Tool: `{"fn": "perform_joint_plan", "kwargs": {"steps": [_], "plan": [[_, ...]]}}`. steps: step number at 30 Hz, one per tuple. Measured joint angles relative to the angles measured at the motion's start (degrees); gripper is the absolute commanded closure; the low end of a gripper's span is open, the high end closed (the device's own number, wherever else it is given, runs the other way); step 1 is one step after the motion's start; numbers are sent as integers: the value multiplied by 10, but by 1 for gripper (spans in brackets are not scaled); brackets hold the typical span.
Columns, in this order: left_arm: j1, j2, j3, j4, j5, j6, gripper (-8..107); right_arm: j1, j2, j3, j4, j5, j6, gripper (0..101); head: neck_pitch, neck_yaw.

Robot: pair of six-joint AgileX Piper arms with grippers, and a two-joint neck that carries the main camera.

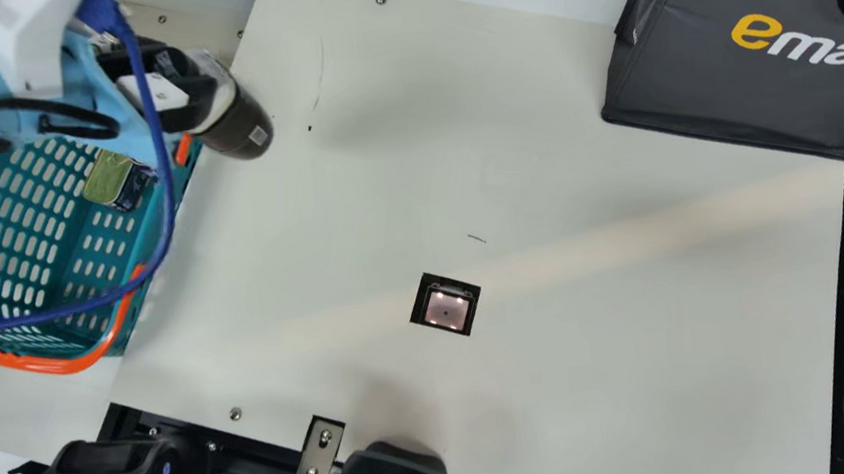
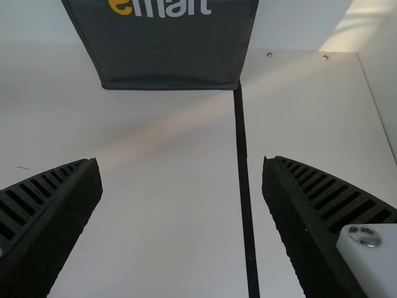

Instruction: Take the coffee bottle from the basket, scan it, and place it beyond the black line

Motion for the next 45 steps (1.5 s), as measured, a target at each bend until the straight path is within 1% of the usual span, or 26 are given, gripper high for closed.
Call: {"fn": "perform_joint_plan", "kwargs": {"steps": [11,23,36,45], "plan": [[-109,-4,29,-2,-23,14,89,0,0,0,0,0,0,10,0,0],[-198,-8,68,-8,-41,43,89,0,0,0,0,-1,0,10,0,0],[-275,12,92,-30,-72,75,89,0,0,0,0,-1,0,10,0,0],[-305,30,105,-53,-81,108,89,0,0,0,0,-1,0,10,0,0]]}}
